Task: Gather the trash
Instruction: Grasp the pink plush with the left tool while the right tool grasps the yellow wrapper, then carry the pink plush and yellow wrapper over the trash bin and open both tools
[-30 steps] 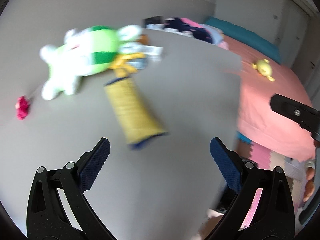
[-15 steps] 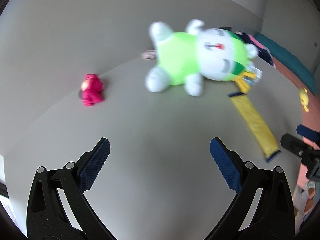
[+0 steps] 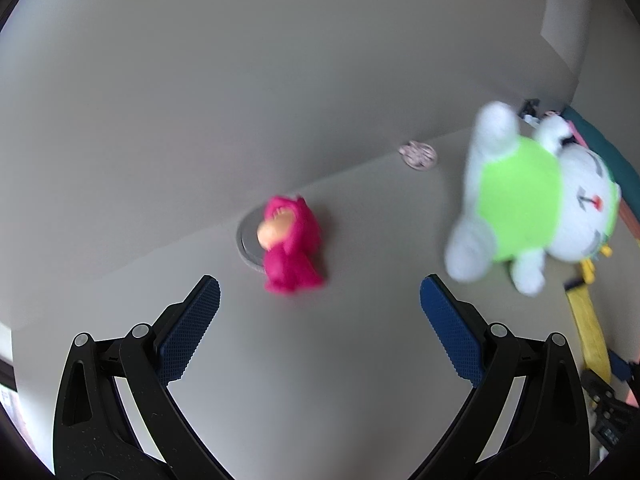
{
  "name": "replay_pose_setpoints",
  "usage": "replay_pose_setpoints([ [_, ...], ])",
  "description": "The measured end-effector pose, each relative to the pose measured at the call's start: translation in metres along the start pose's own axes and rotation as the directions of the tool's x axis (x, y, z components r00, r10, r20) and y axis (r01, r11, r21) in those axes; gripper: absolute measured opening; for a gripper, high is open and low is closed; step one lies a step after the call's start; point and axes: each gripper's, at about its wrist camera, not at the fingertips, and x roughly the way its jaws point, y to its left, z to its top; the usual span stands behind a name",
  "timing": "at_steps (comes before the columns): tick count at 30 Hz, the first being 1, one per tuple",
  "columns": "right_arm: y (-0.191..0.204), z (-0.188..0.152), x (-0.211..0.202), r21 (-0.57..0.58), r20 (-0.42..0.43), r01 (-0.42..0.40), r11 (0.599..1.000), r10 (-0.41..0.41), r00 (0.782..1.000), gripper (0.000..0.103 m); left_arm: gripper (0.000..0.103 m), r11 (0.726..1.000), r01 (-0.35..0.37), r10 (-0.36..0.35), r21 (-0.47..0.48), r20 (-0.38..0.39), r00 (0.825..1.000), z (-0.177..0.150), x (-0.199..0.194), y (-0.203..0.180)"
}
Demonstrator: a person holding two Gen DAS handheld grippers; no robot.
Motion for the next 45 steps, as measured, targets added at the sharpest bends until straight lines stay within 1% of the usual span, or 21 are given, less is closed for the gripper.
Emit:
replay_pose_setpoints([
  [1,0.0,0.001,0.0,0.0,-0.002,-0.005,1.0,0.005,1.0,0.038,0.097,1.0,-0.003,0.003,-0.001,-0.002,1.0,0.003,0.004,0.001],
  [3,0.0,0.001,-0.001,-0.007,-0.001,-0.008,1.0,0.008,1.0,0.031,0.097,1.0,-0.014,0.014,-0.006,-0.011,1.0,0.01,0.013,0.002],
  [4,0.0,0.001,-0.001,-0.007,0.001,-0.012,1.0,0.012,1.0,0.031,0.094,1.0,-0.016,0.015,-0.008,-0.017,1.0,0.011,0.017,0.003],
  [5,0.0,0.001,-0.001,-0.008,0.002,-0.017,1.0,0.017,1.0,0.031,0.087,1.0,-0.014,0.014,-0.012,-0.024,1.0,0.013,0.02,0.004],
  [9,-0.001,0.002,0.0,-0.011,0.011,-0.026,1.0,0.026,1.0,0.031,0.074,1.0,-0.016,0.014,-0.02,-0.056,0.998,0.016,0.033,0.003],
  [11,-0.002,0.003,0.001,-0.002,0.019,-0.027,1.0,0.027,0.999,0.031,0.058,0.999,-0.031,0.029,-0.025,-0.07,0.997,0.017,0.039,0.005],
  [12,-0.004,0.004,0.002,0.01,0.025,-0.03,0.999,0.03,0.999,0.031,0.052,0.999,-0.038,0.036,-0.03,-0.079,0.996,0.017,0.042,0.007],
  [13,-0.005,0.006,0.003,0.019,0.03,-0.038,0.999,0.037,0.999,0.031,0.044,0.999,-0.039,0.036,-0.035,-0.088,0.995,0.016,0.045,0.009],
  [17,-0.008,0.006,0.002,0.036,0.047,-0.048,0.998,0.047,0.998,0.031,0.044,0.999,-0.024,0.022,-0.03,-0.068,0.997,0.013,0.042,0.013],
  [22,-0.012,0.008,-0.005,0.048,0.068,-0.051,0.998,0.047,0.997,0.031,0.043,0.999,0.01,-0.012,-0.044,-0.043,0.999,0.001,0.021,0.017],
  [23,-0.014,0.008,-0.007,0.055,0.072,-0.056,0.997,0.052,0.996,0.031,0.043,0.999,0.019,-0.02,-0.029,-0.033,0.999,-0.003,0.011,0.014],
  [24,-0.015,0.008,-0.01,0.064,0.077,-0.059,0.996,0.054,0.996,0.031,0.043,1.0,0.023,-0.024,-0.017,-0.026,0.999,0.001,0.011,0.011],
  [28,-0.024,0.006,-0.022,0.09,0.1,-0.074,0.993,0.065,0.993,0.031,0.043,0.998,0.053,-0.053,0.03,0.004,0.999,-0.014,-0.018,-0.004],
  [33,-0.038,-0.004,-0.051,0.127,0.159,-0.065,0.99,0.045,0.986,0.031,0.043,0.99,0.109,-0.113,0.093,0.037,0.993,-0.037,-0.056,-0.034],
  [35,-0.049,-0.009,-0.064,0.145,0.181,-0.059,0.988,0.032,0.983,0.031,0.043,0.983,0.136,-0.142,0.123,0.043,0.989,-0.046,-0.07,-0.052],
  [39,-0.075,-0.021,-0.089,0.176,0.222,-0.062,0.982,0.021,0.975,0.031,0.043,0.972,0.188,-0.197,0.144,0.051,0.979,-0.062,-0.091,-0.07],
  [42,-0.093,-0.034,-0.108,0.205,0.258,-0.068,0.976,0.013,0.966,0.031,0.043,0.952,0.226,-0.241,0.208,0.05,0.969,-0.07,-0.102,-0.099],
  [45,-0.111,-0.05,-0.122,0.239,0.278,-0.062,0.969,-0.007,0.961,0.031,0.043,0.929,0.265,-0.285,0.258,0.041,0.958,-0.089,-0.109,-0.138],
])
